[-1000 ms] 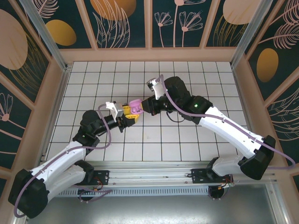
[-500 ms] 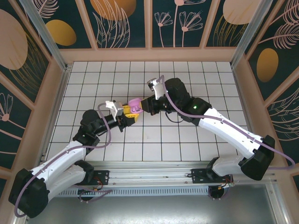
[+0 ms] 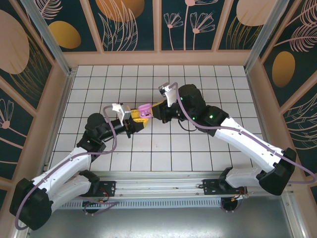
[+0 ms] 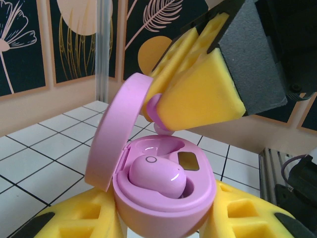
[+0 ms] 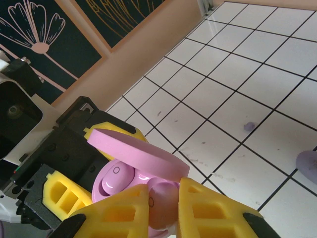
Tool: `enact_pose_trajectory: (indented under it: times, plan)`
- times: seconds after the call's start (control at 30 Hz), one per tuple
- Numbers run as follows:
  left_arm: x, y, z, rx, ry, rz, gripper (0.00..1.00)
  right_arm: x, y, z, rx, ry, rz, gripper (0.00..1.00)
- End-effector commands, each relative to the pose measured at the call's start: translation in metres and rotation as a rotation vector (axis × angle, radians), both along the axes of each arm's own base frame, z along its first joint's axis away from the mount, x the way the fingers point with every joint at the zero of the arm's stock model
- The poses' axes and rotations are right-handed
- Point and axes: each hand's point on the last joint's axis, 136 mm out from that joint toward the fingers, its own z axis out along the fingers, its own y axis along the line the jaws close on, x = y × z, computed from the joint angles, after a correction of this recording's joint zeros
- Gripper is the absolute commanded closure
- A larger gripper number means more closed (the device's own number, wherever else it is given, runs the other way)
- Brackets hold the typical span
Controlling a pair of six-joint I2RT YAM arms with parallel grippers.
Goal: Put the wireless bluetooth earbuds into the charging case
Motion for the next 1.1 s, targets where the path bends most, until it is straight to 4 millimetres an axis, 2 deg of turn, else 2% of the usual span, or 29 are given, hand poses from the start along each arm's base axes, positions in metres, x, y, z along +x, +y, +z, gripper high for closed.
enact_pose_trajectory:
  times: [0.0, 0.13, 0.33, 0.6, 0.87, 1.07]
  plan:
    - [-0.009, -0.008, 0.04, -0.061, -0.091, -0.067, 0.93, -0.036, 0.014, -0.013, -0.017, 0.061, 0.141, 0.85]
    - [-0.006, -0.01, 0.035, -0.049, -0.081, -0.07, 0.93, -0.025, 0.008, -0.002, 0.003, 0.063, 0.068, 0.85]
    - [-0.004, -0.014, 0.031, -0.039, -0.052, -0.082, 0.93, -0.039, 0.013, 0.01, 0.081, 0.086, 0.138, 0.84]
    - [0.002, -0.019, 0.029, -0.031, -0.023, -0.094, 0.94, -0.045, 0.022, 0.001, 0.09, 0.104, 0.191, 0.84]
    - [0.006, -0.022, 0.024, -0.012, -0.019, -0.1, 0.94, -0.023, 0.02, 0.013, 0.158, 0.151, 0.093, 0.85]
    - [0.012, -0.023, 0.021, 0.001, -0.018, -0.083, 0.95, -0.017, 0.015, 0.016, 0.161, 0.211, 0.062, 0.85]
